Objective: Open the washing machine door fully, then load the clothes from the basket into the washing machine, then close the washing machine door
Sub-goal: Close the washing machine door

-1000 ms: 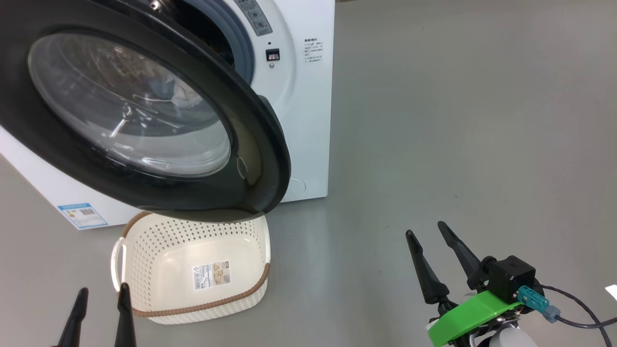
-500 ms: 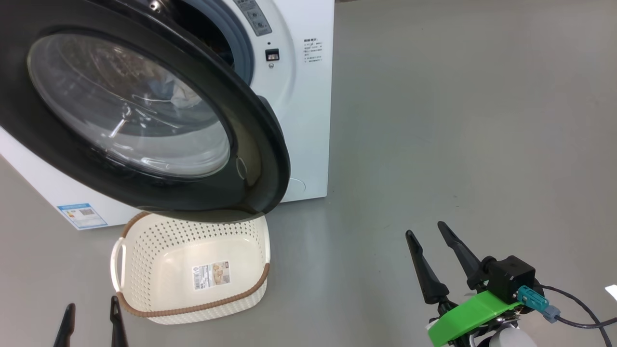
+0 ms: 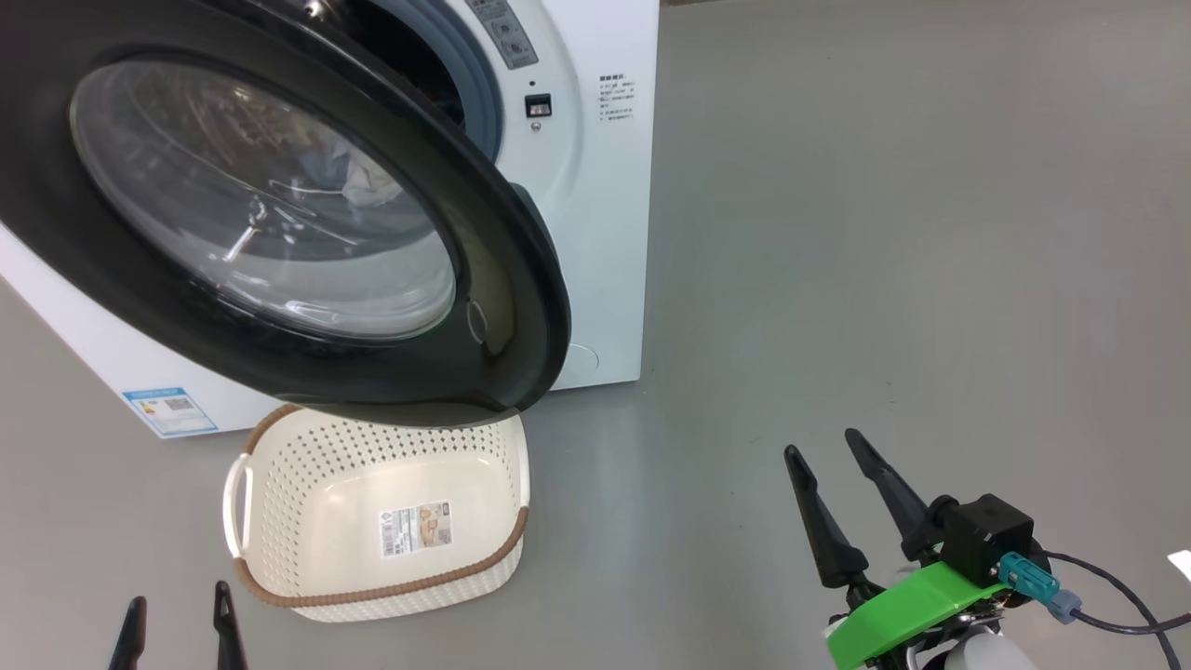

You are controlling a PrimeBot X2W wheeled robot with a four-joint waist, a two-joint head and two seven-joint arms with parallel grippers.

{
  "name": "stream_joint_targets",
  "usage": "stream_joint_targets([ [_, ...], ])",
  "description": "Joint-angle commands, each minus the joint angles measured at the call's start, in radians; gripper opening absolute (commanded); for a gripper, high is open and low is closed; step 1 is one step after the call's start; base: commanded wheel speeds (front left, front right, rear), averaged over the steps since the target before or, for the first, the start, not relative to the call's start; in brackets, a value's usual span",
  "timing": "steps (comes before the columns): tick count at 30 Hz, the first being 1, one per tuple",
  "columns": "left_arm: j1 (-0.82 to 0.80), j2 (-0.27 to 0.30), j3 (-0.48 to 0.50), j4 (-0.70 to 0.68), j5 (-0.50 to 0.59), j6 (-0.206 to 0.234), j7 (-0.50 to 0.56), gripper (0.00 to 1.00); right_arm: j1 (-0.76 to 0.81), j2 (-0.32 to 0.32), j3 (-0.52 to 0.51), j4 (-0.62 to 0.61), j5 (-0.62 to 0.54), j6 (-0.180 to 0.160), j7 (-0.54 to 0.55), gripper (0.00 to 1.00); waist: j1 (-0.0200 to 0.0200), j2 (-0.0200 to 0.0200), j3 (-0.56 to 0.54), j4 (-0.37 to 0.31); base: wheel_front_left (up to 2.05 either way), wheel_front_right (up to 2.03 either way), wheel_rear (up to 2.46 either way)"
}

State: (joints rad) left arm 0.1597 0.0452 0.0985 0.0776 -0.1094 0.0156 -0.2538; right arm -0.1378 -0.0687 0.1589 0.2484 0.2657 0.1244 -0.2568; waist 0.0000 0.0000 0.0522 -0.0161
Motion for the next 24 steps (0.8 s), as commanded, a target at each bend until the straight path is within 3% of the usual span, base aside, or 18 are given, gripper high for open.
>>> stream_joint_targets([
  [1,-0.016,0.005,0.029,-0.020,-0.007,0.001,-0.008,1.00,0.006,0.001,0.023,-0.021,-0.001,0.006,-0.005,0.15,0.0000,0.0000,0.000,0.001,0.00,0.00,0.00],
  [2,-0.016,0.005,0.026,-0.021,-0.012,0.000,-0.008,1.00,0.007,0.001,0.023,-0.015,-0.001,0.006,-0.005,0.00,0.0000,0.0000,0.000,0.003,0.00,0.00,0.00],
  [10,-0.013,0.005,0.015,-0.050,-0.034,-0.019,-0.008,1.00,-0.004,0.006,-0.015,-0.059,0.000,0.006,-0.005,0.00,0.0000,0.0000,0.005,0.010,0.00,0.00,0.00],
  [17,-0.018,0.005,0.006,-0.053,-0.064,-0.030,-0.008,1.00,-0.037,0.012,-0.048,-0.299,0.017,0.006,-0.005,0.00,0.0000,0.0000,0.019,0.018,0.00,0.00,0.00],
  [24,-0.026,0.005,-0.012,-0.041,-0.086,-0.036,-0.008,1.00,-0.069,-0.015,0.012,-0.508,0.031,0.006,-0.005,0.00,0.0000,0.0000,0.029,0.041,0.00,0.00,0.00],
])
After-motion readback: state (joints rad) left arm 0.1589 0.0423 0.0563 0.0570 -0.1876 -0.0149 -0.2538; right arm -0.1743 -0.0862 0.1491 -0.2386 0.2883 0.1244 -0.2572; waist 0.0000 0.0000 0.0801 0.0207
